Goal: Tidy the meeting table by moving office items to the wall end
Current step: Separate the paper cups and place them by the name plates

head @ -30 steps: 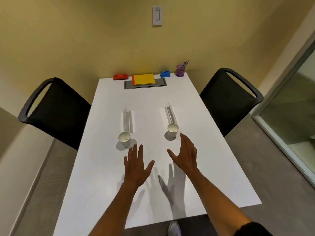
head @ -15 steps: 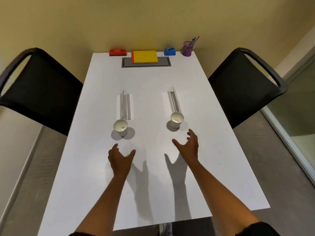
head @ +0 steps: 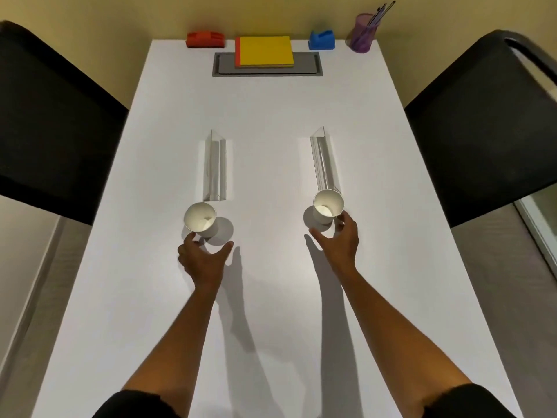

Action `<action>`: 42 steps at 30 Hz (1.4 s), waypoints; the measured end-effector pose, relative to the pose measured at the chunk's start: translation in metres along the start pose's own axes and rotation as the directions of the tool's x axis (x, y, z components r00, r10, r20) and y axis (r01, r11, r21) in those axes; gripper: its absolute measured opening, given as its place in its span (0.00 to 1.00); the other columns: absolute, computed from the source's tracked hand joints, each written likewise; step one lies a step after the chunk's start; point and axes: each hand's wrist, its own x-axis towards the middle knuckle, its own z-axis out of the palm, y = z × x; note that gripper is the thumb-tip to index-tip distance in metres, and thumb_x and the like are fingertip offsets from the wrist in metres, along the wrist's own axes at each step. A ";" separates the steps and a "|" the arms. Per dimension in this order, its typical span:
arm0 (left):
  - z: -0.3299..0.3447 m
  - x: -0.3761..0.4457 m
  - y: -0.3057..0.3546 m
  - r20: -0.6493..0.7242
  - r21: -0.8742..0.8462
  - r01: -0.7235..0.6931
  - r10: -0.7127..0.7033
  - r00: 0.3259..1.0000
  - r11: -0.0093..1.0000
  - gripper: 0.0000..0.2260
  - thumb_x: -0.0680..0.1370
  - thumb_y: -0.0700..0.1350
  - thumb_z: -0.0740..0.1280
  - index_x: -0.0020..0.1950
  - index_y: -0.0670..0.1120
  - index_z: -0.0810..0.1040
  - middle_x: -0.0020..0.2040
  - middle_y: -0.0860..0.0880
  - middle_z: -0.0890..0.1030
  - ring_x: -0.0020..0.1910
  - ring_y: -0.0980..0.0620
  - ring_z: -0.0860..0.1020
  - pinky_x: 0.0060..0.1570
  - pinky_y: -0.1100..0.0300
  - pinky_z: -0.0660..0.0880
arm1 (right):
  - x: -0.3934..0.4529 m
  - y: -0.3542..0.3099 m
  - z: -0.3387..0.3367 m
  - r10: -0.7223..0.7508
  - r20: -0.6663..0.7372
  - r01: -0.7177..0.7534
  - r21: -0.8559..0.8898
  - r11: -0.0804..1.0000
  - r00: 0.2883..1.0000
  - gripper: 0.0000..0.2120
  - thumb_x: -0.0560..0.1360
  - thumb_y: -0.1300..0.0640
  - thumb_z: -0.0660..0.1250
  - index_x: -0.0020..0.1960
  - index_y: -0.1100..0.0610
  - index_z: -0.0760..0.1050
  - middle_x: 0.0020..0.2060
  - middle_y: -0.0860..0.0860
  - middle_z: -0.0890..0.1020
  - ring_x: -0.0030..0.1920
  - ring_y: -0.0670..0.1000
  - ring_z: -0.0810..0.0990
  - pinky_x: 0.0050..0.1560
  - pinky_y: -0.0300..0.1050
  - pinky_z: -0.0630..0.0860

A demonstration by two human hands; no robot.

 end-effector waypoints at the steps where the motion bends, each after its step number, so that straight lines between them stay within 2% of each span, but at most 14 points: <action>1: 0.003 0.002 0.000 -0.014 0.000 0.014 -0.014 1.000 1.000 0.37 0.62 0.49 0.81 0.66 0.42 0.70 0.59 0.41 0.75 0.63 0.41 0.71 0.63 0.48 0.67 | 0.003 0.002 0.002 0.005 -0.005 -0.005 0.001 1.000 1.000 0.35 0.62 0.55 0.81 0.64 0.57 0.71 0.58 0.54 0.77 0.61 0.53 0.76 0.62 0.49 0.75; 3: 0.008 0.007 -0.001 -0.058 0.015 0.036 -0.035 0.998 0.999 0.36 0.61 0.50 0.81 0.64 0.42 0.71 0.58 0.42 0.77 0.62 0.41 0.72 0.62 0.48 0.67 | 0.009 0.006 0.007 0.010 -0.023 -0.011 -0.027 1.000 1.000 0.35 0.60 0.52 0.81 0.63 0.56 0.72 0.57 0.53 0.78 0.60 0.54 0.76 0.61 0.55 0.75; 5: 0.014 0.012 0.000 -0.101 0.030 0.063 -0.060 0.993 0.998 0.37 0.61 0.51 0.81 0.64 0.42 0.71 0.58 0.42 0.77 0.63 0.40 0.72 0.62 0.45 0.68 | 0.014 0.009 0.011 0.012 -0.055 -0.015 -0.062 0.998 0.998 0.36 0.59 0.49 0.81 0.63 0.54 0.72 0.56 0.51 0.78 0.59 0.54 0.76 0.60 0.57 0.75; 11: 0.024 0.029 0.001 -0.189 0.045 0.141 -0.130 0.973 0.989 0.37 0.62 0.55 0.80 0.65 0.44 0.70 0.61 0.41 0.73 0.65 0.39 0.68 0.63 0.42 0.67 | 0.026 0.011 0.018 0.014 -0.095 -0.024 -0.105 0.994 0.995 0.34 0.57 0.46 0.80 0.59 0.51 0.71 0.51 0.46 0.77 0.56 0.52 0.75 0.58 0.50 0.71; 13: 0.025 0.034 0.001 -0.210 0.052 0.148 -0.134 0.968 0.988 0.34 0.61 0.55 0.80 0.61 0.43 0.73 0.59 0.41 0.74 0.63 0.38 0.70 0.61 0.41 0.70 | 0.029 0.012 0.018 0.011 -0.094 -0.022 -0.116 0.993 0.996 0.32 0.59 0.46 0.80 0.59 0.53 0.72 0.50 0.45 0.76 0.56 0.52 0.75 0.58 0.49 0.69; 16: 0.025 0.039 0.000 -0.224 0.075 0.138 -0.118 0.967 0.988 0.28 0.60 0.56 0.80 0.51 0.42 0.76 0.55 0.40 0.77 0.59 0.37 0.73 0.56 0.39 0.73 | 0.031 0.009 0.018 -0.003 -0.097 -0.010 -0.137 0.991 0.995 0.28 0.61 0.48 0.80 0.55 0.55 0.74 0.49 0.49 0.78 0.54 0.54 0.76 0.59 0.56 0.72; 22: 0.025 0.039 0.000 -0.226 0.059 0.137 -0.121 0.967 0.989 0.22 0.60 0.56 0.79 0.42 0.43 0.77 0.50 0.41 0.79 0.55 0.39 0.76 0.53 0.39 0.75 | 0.027 0.010 0.013 0.004 -0.135 -0.015 -0.081 0.997 0.991 0.24 0.62 0.52 0.80 0.52 0.56 0.73 0.46 0.50 0.78 0.51 0.56 0.77 0.56 0.60 0.74; 27: 0.024 0.031 -0.004 -0.198 0.018 0.082 -0.077 0.977 0.996 0.22 0.58 0.55 0.80 0.35 0.42 0.75 0.41 0.43 0.80 0.50 0.39 0.75 0.47 0.47 0.75 | 0.016 0.022 0.004 -0.001 -0.186 -0.011 -0.061 0.998 0.983 0.24 0.61 0.53 0.79 0.53 0.55 0.73 0.46 0.49 0.77 0.49 0.55 0.78 0.54 0.59 0.76; 32: 0.024 0.026 -0.007 -0.168 0.074 0.100 -0.086 0.982 0.992 0.25 0.60 0.55 0.80 0.45 0.39 0.77 0.51 0.41 0.79 0.58 0.39 0.72 0.56 0.41 0.73 | 0.010 0.029 0.001 -0.005 -0.199 -0.007 -0.058 0.998 0.980 0.25 0.61 0.53 0.79 0.54 0.56 0.73 0.46 0.48 0.76 0.49 0.55 0.77 0.54 0.59 0.76; 38: 0.024 0.024 -0.009 -0.161 0.145 0.080 -0.057 0.985 0.986 0.27 0.61 0.53 0.80 0.50 0.37 0.78 0.54 0.40 0.78 0.59 0.38 0.72 0.56 0.39 0.73 | 0.008 0.032 0.001 -0.009 -0.178 -0.005 -0.080 0.997 0.984 0.27 0.62 0.54 0.79 0.57 0.57 0.73 0.49 0.51 0.77 0.51 0.56 0.78 0.55 0.59 0.76; 42: 0.025 0.023 -0.010 -0.169 0.184 0.053 -0.021 0.985 0.982 0.27 0.61 0.52 0.81 0.51 0.37 0.78 0.56 0.40 0.77 0.59 0.37 0.72 0.56 0.40 0.73 | 0.009 0.033 0.001 -0.011 -0.177 -0.005 -0.086 0.996 0.984 0.26 0.61 0.54 0.80 0.55 0.57 0.73 0.48 0.51 0.77 0.50 0.56 0.78 0.54 0.60 0.76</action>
